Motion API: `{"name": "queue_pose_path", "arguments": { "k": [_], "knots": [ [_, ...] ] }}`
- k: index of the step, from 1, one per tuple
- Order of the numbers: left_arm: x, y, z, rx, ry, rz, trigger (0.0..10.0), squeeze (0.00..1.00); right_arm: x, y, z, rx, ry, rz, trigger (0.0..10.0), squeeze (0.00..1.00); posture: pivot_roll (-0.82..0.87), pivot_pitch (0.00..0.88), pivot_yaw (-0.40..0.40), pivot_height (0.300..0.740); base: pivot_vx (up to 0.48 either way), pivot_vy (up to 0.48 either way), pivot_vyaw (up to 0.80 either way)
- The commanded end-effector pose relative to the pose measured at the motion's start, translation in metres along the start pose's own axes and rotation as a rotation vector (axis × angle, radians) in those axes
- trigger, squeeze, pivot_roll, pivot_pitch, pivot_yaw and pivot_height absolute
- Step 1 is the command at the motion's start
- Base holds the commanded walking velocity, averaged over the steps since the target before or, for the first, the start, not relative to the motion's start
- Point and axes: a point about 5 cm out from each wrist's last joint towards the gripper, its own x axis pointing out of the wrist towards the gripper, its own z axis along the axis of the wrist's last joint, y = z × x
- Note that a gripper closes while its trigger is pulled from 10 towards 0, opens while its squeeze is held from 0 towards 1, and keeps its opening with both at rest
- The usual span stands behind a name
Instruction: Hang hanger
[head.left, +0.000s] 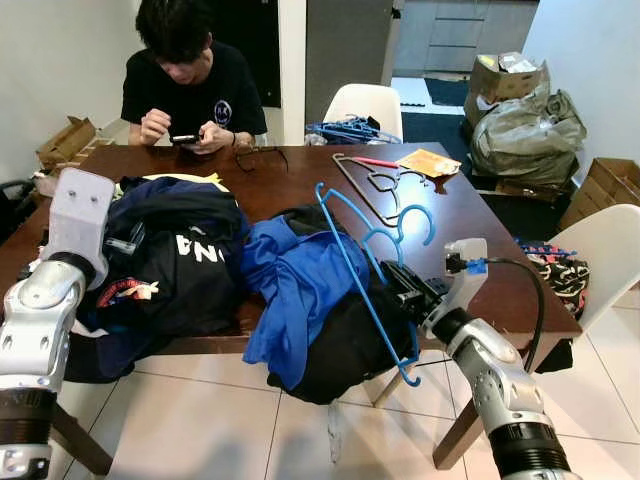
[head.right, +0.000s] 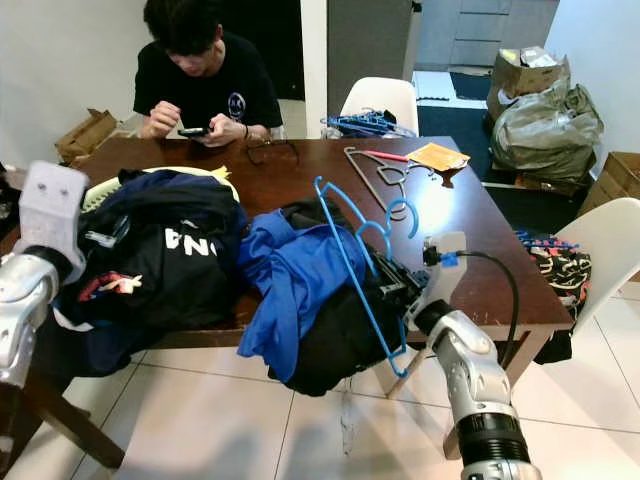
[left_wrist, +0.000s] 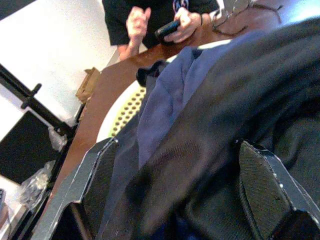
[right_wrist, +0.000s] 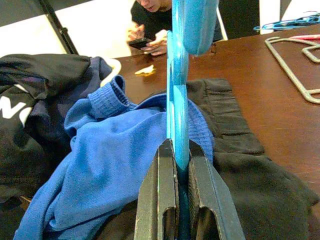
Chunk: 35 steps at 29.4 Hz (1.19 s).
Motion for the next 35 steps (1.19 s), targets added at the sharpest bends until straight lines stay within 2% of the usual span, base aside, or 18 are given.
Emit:
{"name": "queue_pose_path", "arguments": {
  "k": [1,6,7,16,19,21,24,25,27,28,29,32,33,34,35],
  "knots": [
    [0.001,0.003,-0.002,0.057,0.013,-0.003,10.0,0.00,-0.001,0.000,0.001,-0.011,0.001,-0.002,10.0,0.00,-0.02,0.000,0.012,0.731,0.000,0.000,0.00],
    [0.003,0.005,-0.001,0.076,0.012,0.008,10.0,0.00,-0.002,0.000,0.002,-0.012,-0.001,-0.007,10.0,0.00,-0.02,0.000,0.013,0.731,0.000,0.000,0.00],
    [0.004,0.005,0.001,0.078,0.004,0.006,0.0,0.00,-0.003,-0.001,0.002,-0.014,-0.002,-0.010,10.0,0.00,-0.02,0.000,0.015,0.731,0.000,0.000,0.00],
    [0.007,0.004,0.007,0.089,-0.023,-0.002,0.0,0.00,-0.004,-0.002,0.003,-0.021,-0.002,-0.015,10.0,0.00,-0.03,0.000,0.013,0.731,0.000,0.000,0.00],
    [0.008,0.008,0.007,0.102,-0.028,0.011,0.0,0.00,-0.004,-0.002,0.003,-0.021,-0.002,-0.016,10.0,0.00,-0.03,0.000,0.013,0.731,0.000,0.000,0.00],
    [0.010,0.017,0.019,0.114,-0.068,0.048,0.0,0.00,-0.004,-0.002,0.003,-0.020,-0.003,-0.016,10.0,0.00,-0.03,0.000,0.014,0.731,0.000,0.000,0.00],
    [0.013,0.031,0.049,0.126,-0.171,0.107,0.0,0.00,-0.003,-0.001,0.003,-0.016,-0.005,-0.016,10.0,0.00,-0.02,0.000,0.016,0.731,0.000,0.000,0.00],
    [0.013,0.031,0.049,0.126,-0.171,0.107,0.0,0.00,-0.003,-0.001,0.003,-0.016,-0.005,-0.016,10.0,0.00,-0.02,0.000,0.016,0.731,0.000,0.000,0.00],
    [0.014,0.038,0.082,0.121,-0.282,0.132,0.0,0.00,-0.003,-0.001,0.003,-0.014,-0.007,-0.016,10.0,0.00,-0.02,0.000,0.017,0.731,0.000,0.000,0.00],
    [0.013,0.038,0.109,0.123,-0.371,0.132,0.0,0.00,-0.003,-0.001,0.002,-0.012,-0.008,-0.016,10.0,0.00,-0.02,0.000,0.017,0.731,0.000,0.000,0.00],
    [0.013,0.038,0.109,0.123,-0.371,0.132,0.0,0.00,-0.003,-0.001,0.002,-0.012,-0.008,-0.016,10.0,0.00,-0.02,0.000,0.017,0.731,0.000,0.000,0.00],
    [0.005,0.030,0.168,0.134,-0.577,0.105,0.0,0.00,-0.002,0.000,0.002,-0.008,-0.009,-0.016,10.0,0.00,-0.02,0.000,0.017,0.731,0.000,0.000,0.00],
    [0.005,0.030,0.168,0.134,-0.577,0.105,0.0,0.00,-0.002,0.000,0.002,-0.008,-0.009,-0.016,10.0,0.00,-0.02,0.000,0.017,0.731,0.000,0.000,0.00],
    [0.001,0.024,0.191,0.144,-0.656,0.088,0.0,0.00,-0.002,0.000,0.001,-0.006,-0.010,-0.015,10.0,0.00,-0.01,0.000,0.017,0.731,0.000,0.000,0.00],
    [0.001,0.024,0.191,0.144,-0.656,0.088,0.0,0.00,-0.002,0.000,0.001,-0.006,-0.010,-0.015,10.0,0.00,-0.01,0.000,0.017,0.731,0.000,0.000,0.00]
  ]
}}
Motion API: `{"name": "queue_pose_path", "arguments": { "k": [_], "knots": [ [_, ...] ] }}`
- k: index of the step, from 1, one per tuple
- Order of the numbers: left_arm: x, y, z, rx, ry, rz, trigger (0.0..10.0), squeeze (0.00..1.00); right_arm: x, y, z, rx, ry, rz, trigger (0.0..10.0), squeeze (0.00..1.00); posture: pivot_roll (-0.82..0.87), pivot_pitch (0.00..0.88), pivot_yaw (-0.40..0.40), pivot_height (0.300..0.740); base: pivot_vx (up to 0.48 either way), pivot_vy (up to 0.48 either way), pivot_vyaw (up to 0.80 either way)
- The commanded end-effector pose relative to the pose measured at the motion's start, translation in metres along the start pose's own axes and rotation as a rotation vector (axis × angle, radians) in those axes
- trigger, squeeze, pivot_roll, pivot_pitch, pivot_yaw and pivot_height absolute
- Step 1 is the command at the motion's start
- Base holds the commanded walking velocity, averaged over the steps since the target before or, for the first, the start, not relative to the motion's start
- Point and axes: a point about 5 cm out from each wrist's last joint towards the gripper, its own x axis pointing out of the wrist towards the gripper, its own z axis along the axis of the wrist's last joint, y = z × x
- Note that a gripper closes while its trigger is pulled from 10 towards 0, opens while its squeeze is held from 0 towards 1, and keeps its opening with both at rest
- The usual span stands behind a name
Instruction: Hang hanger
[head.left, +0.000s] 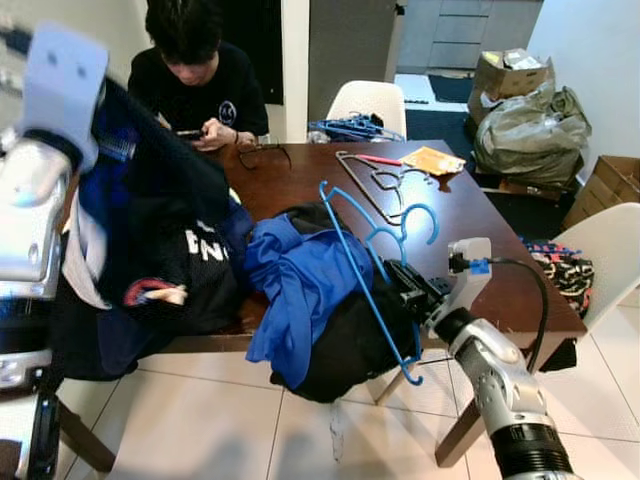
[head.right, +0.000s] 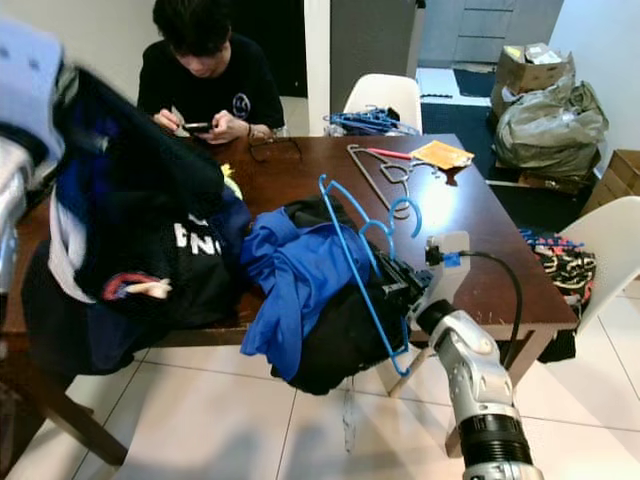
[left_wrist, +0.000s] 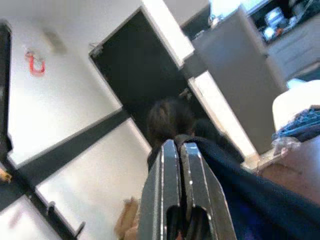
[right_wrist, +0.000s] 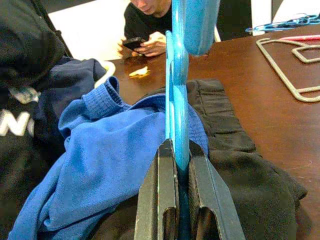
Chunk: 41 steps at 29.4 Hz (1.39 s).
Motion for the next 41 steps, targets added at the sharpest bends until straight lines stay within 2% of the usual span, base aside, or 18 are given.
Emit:
{"name": "queue_pose_path", "arguments": {
  "k": [1,2,7,9,10,11,12,14,16,18,20,21,26,28,31,32,35,41],
  "knots": [
    [0.012,0.001,0.029,0.018,-0.106,-0.004,0.0,0.00,0.001,0.002,-0.001,0.004,-0.002,0.006,10.0,0.00,-0.01,0.000,0.017,0.731,0.000,0.000,0.00],
    [0.019,0.005,0.042,0.028,-0.151,0.019,0.0,0.00,0.002,0.002,-0.001,0.007,-0.002,0.006,10.0,0.00,-0.01,0.000,0.017,0.731,0.000,0.000,0.00],
    [0.028,0.021,0.058,0.051,-0.196,0.096,0.0,0.00,0.002,0.003,-0.001,0.011,-0.004,0.006,10.0,0.00,-0.01,0.000,0.019,0.731,0.000,0.000,0.00],
    [0.032,0.037,0.069,0.082,-0.221,0.177,0.0,0.00,0.002,0.003,-0.002,0.013,-0.005,0.004,10.0,0.00,-0.01,0.000,0.020,0.731,0.000,0.000,0.00],
    [0.033,0.059,0.078,0.114,-0.235,0.273,0.0,0.00,0.002,0.003,-0.002,0.014,-0.006,0.004,10.0,0.00,-0.01,0.000,0.020,0.731,0.000,0.000,0.00],
    [0.033,0.059,0.078,0.114,-0.235,0.273,0.0,0.00,0.002,0.003,-0.002,0.014,-0.006,0.004,10.0,0.00,-0.01,0.000,0.020,0.731,0.000,0.000,0.00],
    [0.033,0.071,0.081,0.125,-0.241,0.325,0.0,0.00,0.002,0.003,-0.003,0.015,-0.006,0.003,10.0,0.00,-0.01,0.000,0.024,0.731,0.000,0.000,0.00],
    [0.032,0.079,0.084,0.132,-0.244,0.358,0.0,0.00,0.002,0.003,-0.003,0.016,-0.006,0.002,10.0,0.00,-0.01,0.000,0.024,0.731,0.000,0.000,0.00],
    [0.033,0.090,0.094,0.058,-0.278,0.375,0.0,0.00,0.002,0.003,-0.004,0.018,-0.006,0.000,10.0,0.00,0.00,0.000,0.026,0.731,0.000,0.000,0.00],
    [0.034,0.088,0.098,0.025,-0.298,0.357,0.0,0.00,0.002,0.003,-0.004,0.020,-0.006,-0.001,10.0,0.00,0.00,0.000,0.026,0.731,0.000,0.000,0.00],
    [0.041,0.069,0.104,-0.044,-0.329,0.225,0.0,0.00,0.002,0.002,-0.004,0.022,-0.006,-0.003,10.0,0.00,0.00,0.000,0.026,0.731,0.000,0.000,0.00],
    [0.046,0.038,0.105,-0.160,-0.354,0.022,0.0,0.00,0.003,0.002,-0.004,0.023,-0.005,-0.004,10.0,0.00,0.00,0.000,0.026,0.731,0.000,0.000,0.00],
    [0.046,0.021,0.104,-0.240,-0.363,-0.070,0.0,0.00,0.003,0.003,-0.005,0.023,-0.005,-0.005,10.0,0.00,0.00,0.000,0.028,0.731,0.000,0.000,0.00],
    [0.043,0.007,0.111,-0.335,-0.409,-0.161,0.0,0.00,0.002,0.002,-0.005,0.027,-0.008,-0.011,10.0,0.00,0.00,0.000,0.030,0.731,0.000,0.000,0.00],
    [0.042,0.003,0.115,-0.368,-0.428,-0.191,0.0,0.00,0.002,0.002,-0.005,0.029,-0.009,-0.014,10.0,0.00,0.00,0.000,0.030,0.731,0.000,0.000,0.00],
    [0.041,0.002,0.121,-0.418,-0.455,-0.221,0.0,0.00,0.002,0.002,-0.005,0.030,-0.010,-0.016,10.0,0.00,0.00,0.000,0.032,0.731,0.000,0.000,0.00],
    [0.040,0.010,0.131,-0.479,-0.501,-0.224,0.0,0.00,0.002,0.001,-0.005,0.033,-0.012,-0.019,10.0,0.00,0.00,0.000,0.034,0.731,0.000,0.000,0.00],
    [0.042,0.018,0.129,-0.469,-0.497,-0.185,0.0,0.00,0.003,0.001,-0.005,0.035,-0.013,-0.022,10.0,0.00,0.00,0.000,0.035,0.731,0.000,0.000,0.00]
  ]
}}
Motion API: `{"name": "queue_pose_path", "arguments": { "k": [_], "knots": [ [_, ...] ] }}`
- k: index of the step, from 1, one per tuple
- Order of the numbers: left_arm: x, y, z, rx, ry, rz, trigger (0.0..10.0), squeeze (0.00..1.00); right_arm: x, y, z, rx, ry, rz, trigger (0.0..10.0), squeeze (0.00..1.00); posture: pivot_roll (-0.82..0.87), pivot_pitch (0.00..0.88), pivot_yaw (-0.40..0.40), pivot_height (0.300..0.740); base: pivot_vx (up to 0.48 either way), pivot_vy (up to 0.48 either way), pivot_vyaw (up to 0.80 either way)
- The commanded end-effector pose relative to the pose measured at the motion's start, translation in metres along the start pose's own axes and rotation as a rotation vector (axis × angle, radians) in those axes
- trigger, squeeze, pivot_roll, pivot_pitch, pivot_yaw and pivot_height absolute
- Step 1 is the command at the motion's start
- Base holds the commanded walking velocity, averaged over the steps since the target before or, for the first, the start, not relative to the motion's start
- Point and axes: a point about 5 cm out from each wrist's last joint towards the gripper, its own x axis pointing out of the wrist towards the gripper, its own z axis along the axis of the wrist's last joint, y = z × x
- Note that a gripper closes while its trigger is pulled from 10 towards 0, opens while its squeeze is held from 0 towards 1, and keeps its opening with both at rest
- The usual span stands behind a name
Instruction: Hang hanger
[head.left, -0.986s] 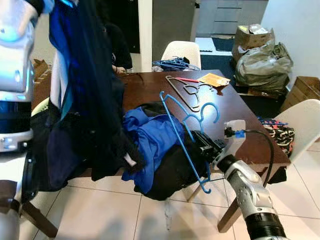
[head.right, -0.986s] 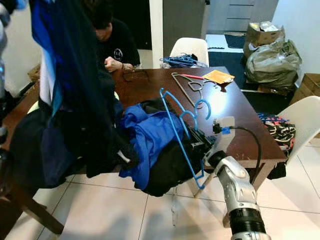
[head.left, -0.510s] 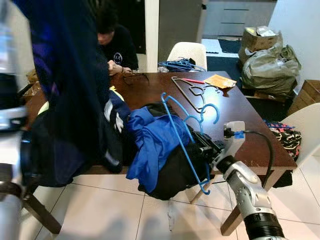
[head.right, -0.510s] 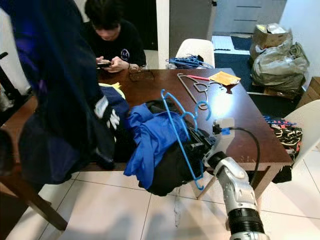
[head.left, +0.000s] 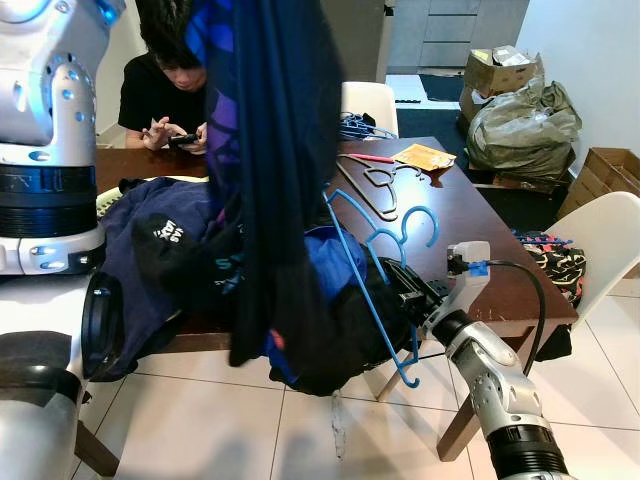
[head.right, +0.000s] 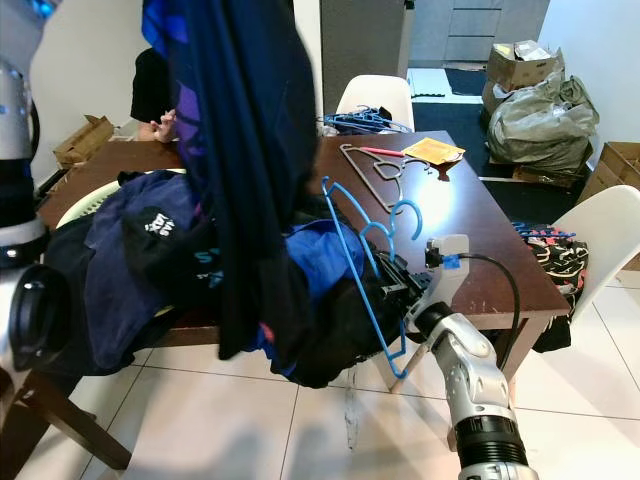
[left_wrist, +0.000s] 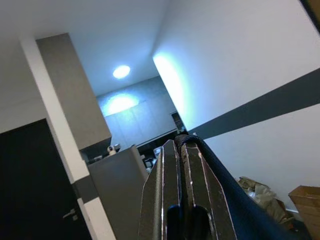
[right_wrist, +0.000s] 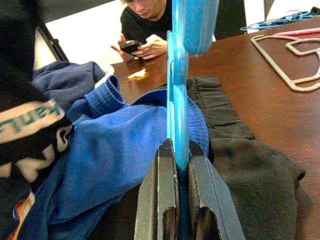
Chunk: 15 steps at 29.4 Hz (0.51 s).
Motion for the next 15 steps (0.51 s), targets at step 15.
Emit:
{"name": "queue_pose_path", "arguments": {
  "k": [15],
  "knots": [
    [-0.040,0.068,-0.027,0.328,0.212,0.273,0.0,0.00,-0.005,-0.033,0.003,0.240,-0.077,-0.258,10.0,0.00,0.00,0.000,0.040,0.731,0.000,0.000,-0.53]
  ]
}}
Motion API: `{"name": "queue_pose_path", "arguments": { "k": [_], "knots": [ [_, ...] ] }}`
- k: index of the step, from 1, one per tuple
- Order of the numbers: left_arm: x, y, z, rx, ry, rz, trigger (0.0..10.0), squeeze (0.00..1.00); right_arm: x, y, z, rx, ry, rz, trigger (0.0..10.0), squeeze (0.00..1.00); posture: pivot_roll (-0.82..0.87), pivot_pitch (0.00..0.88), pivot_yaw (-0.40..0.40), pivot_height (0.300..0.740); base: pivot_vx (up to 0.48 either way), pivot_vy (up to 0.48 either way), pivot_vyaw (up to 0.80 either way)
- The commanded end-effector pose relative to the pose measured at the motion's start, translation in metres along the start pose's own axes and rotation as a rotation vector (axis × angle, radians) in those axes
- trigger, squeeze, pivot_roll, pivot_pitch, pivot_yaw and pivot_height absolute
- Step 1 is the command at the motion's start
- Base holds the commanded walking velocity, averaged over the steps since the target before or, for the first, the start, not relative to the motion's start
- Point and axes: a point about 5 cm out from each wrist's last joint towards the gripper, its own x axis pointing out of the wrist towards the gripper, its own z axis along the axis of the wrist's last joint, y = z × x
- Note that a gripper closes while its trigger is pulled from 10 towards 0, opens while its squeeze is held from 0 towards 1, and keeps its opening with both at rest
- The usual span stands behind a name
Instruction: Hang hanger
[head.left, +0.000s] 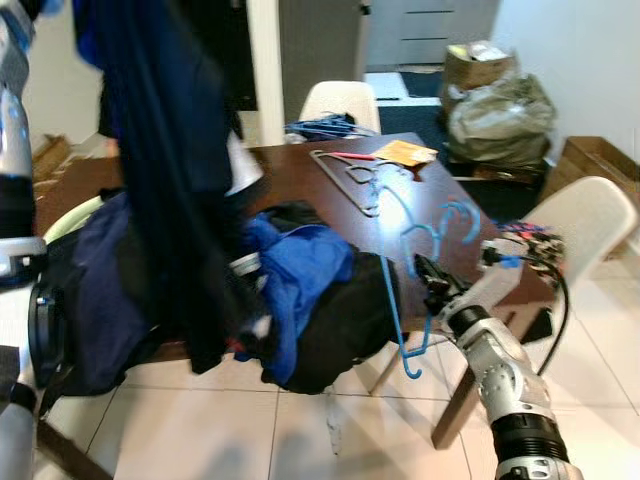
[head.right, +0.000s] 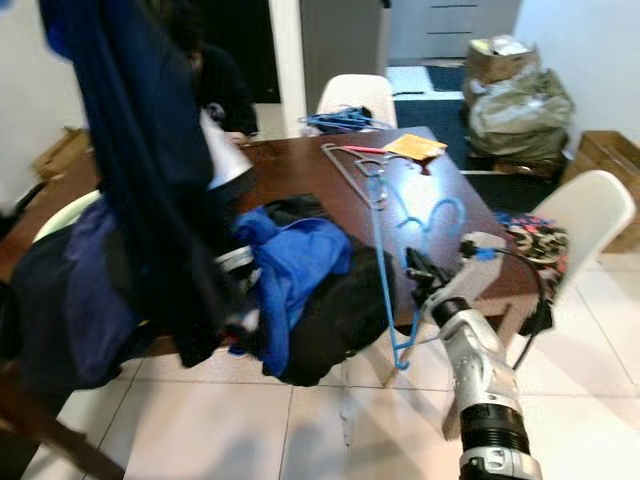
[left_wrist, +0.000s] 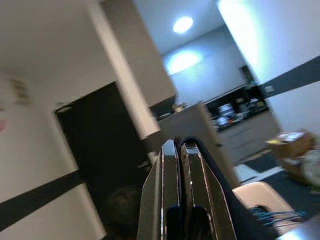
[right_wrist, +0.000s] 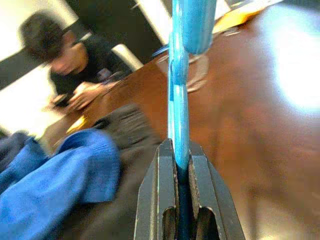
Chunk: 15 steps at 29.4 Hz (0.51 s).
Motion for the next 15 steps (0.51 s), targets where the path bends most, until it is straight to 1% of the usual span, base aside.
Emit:
{"name": "queue_pose_path", "arguments": {
  "k": [1,4,5,6,7,8,10,12,15],
  "knots": [
    [0.002,0.004,0.007,0.032,-0.016,-0.002,0.0,0.00,0.000,-0.003,0.000,0.025,-0.001,-0.023,10.0,0.00,0.01,0.000,0.039,0.731,0.000,0.000,-0.80],
    [0.002,0.004,0.007,0.032,-0.016,-0.002,0.0,0.00,0.000,-0.003,0.000,0.025,-0.001,-0.023,10.0,0.00,0.01,0.000,0.039,0.731,0.000,0.000,-0.80],
    [0.004,0.003,0.008,0.039,-0.019,-0.016,0.0,0.00,0.000,-0.004,0.000,0.030,-0.006,-0.032,10.0,0.00,0.00,0.000,0.041,0.731,0.000,0.000,0.00],
    [0.009,-0.004,0.009,0.056,-0.026,-0.049,0.0,0.00,0.000,-0.004,0.000,0.031,-0.009,-0.038,10.0,0.00,0.00,0.000,0.043,0.731,0.000,0.000,0.00],
    [0.009,-0.004,0.009,0.056,-0.026,-0.049,0.0,0.00,0.000,-0.004,0.000,0.031,-0.009,-0.038,10.0,0.00,0.00,0.000,0.043,0.731,0.000,0.000,0.00],
    [0.012,-0.010,0.009,0.078,-0.031,-0.079,0.0,0.00,0.000,-0.004,0.001,0.030,-0.011,-0.040,10.0,0.00,0.00,0.000,0.047,0.731,0.000,0.000,-0.79],
    [0.012,-0.010,0.009,0.078,-0.031,-0.079,0.0,0.00,0.000,-0.004,0.001,0.030,-0.011,-0.040,10.0,0.00,0.00,0.000,0.047,0.731,0.000,0.000,-0.79],
    [0.017,-0.021,0.006,0.122,-0.028,-0.120,0.0,0.00,0.000,-0.004,0.001,0.024,-0.012,-0.042,10.0,0.00,0.00,0.000,0.049,0.731,0.000,0.000,-0.79],
    [0.019,-0.025,0.000,0.158,-0.017,-0.125,0.0,0.00,0.000,-0.004,0.001,0.024,-0.012,-0.045,10.0,0.00,0.00,0.000,0.049,0.731,0.000,0.000,-0.79]
  ]
}}
